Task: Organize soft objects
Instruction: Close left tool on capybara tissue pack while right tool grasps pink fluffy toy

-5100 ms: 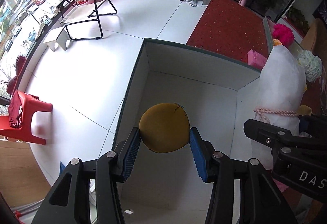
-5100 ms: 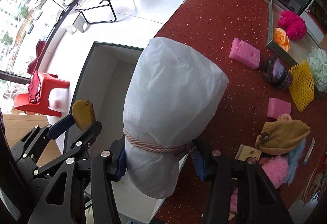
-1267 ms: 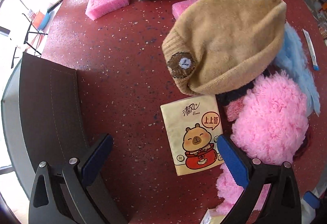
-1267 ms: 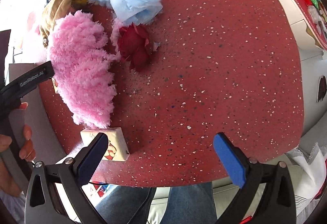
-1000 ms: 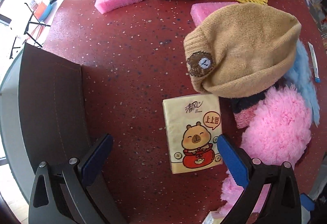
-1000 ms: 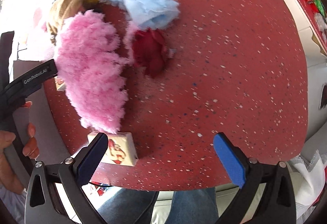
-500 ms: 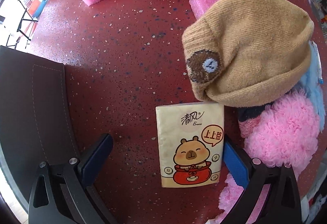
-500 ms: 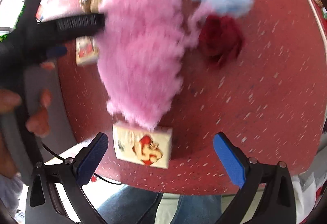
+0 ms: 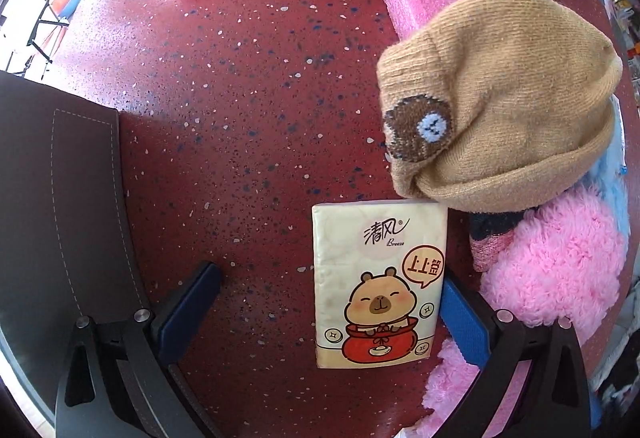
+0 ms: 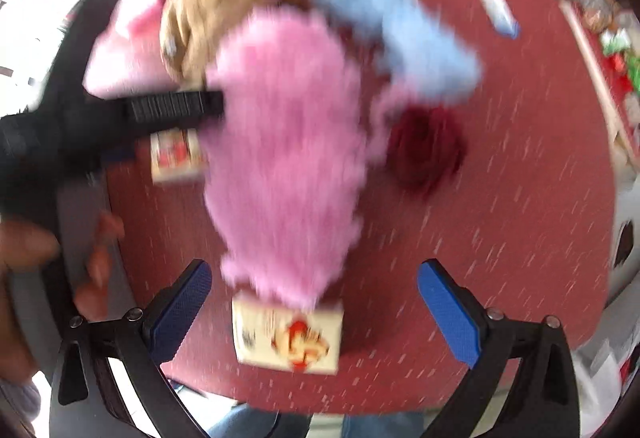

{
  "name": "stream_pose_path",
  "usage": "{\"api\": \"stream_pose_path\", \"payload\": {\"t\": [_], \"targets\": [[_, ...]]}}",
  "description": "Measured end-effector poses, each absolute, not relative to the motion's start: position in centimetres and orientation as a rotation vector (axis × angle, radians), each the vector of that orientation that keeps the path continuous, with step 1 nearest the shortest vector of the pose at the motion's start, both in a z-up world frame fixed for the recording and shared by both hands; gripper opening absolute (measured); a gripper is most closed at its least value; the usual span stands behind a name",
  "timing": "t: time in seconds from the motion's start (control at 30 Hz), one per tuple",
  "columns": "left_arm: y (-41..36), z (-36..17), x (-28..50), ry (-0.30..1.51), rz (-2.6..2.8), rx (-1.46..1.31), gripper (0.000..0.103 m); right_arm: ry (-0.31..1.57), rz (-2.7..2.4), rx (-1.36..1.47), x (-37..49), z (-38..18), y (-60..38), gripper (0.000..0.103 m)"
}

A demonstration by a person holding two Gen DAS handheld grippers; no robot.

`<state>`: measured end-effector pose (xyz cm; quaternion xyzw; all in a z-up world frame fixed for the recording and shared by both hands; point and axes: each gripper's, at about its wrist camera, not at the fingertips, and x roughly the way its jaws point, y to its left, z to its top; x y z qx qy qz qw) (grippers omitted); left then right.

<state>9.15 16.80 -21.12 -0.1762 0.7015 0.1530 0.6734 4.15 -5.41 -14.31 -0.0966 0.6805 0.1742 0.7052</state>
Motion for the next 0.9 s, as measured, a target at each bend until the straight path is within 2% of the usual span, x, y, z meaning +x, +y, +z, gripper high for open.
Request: {"api": "stream_pose_path", "payload": {"t": [0.17,0.37,0.43,0.47,0.5,0.53,0.6,0.63,0.7,0.73,0.8,0.83,0.87,0.9], "targets": [[17.0,-21.3,9.5,1.596,0.32,-0.373,0.103,1.439,0.503,-0.386,5.4,-14.4,-1.5,0.103],[16.9,-21.2,9.8,1.59,0.318,-0.369,0.103,1.464,0.563,-0.414,6.2,-16.8,2.5,0.101],[16.9,-21.2,9.9,1.591,0.318,-0.369,0.103,1.508,0.564,-0.387,6.1,-18.3,2.5,0.094],[17.0,-21.3,10.0,1.593,0.32,-0.371,0.103,1.529,0.555,-0.37,6.3,-18.7,2.3,0.084],[17.1,-21.4,9.9,1.594,0.322,-0.374,0.103,1.552,0.54,-0.352,6.6,-19.2,1.9,0.066],[17.1,-21.4,9.9,1.595,0.325,-0.375,0.103,1.575,0.522,-0.333,6.8,-19.6,1.6,0.058],[17.1,-21.2,9.7,1.59,0.331,-0.363,0.103,1.607,0.491,-0.276,7.2,-19.8,0.5,0.05],[16.8,-21.1,9.6,1.587,0.334,-0.349,0.102,1.617,0.487,-0.261,7.3,-19.7,0.0,0.05],[16.1,-20.7,9.6,1.575,0.319,-0.329,0.092,1.627,0.492,-0.261,7.0,-19.5,-0.6,0.049],[15.8,-20.5,9.6,1.568,0.298,-0.329,0.081,1.631,0.498,-0.257,7.0,-19.4,-0.8,0.049],[15.2,-20.1,9.6,1.566,0.268,-0.316,0.069,1.64,0.509,-0.23,7.0,-19.0,-1.3,0.05],[14.9,-20.0,9.6,1.567,0.257,-0.308,0.059,1.642,0.51,-0.215,7.3,-18.9,-1.9,0.05],[14.7,-19.8,9.4,1.568,0.249,-0.302,0.054,1.643,0.51,-0.202,7.4,-18.6,-2.3,0.05],[14.6,-19.7,9.3,1.575,0.246,-0.299,0.054,1.643,0.507,-0.191,7.4,-18.3,-2.7,0.05]]}}
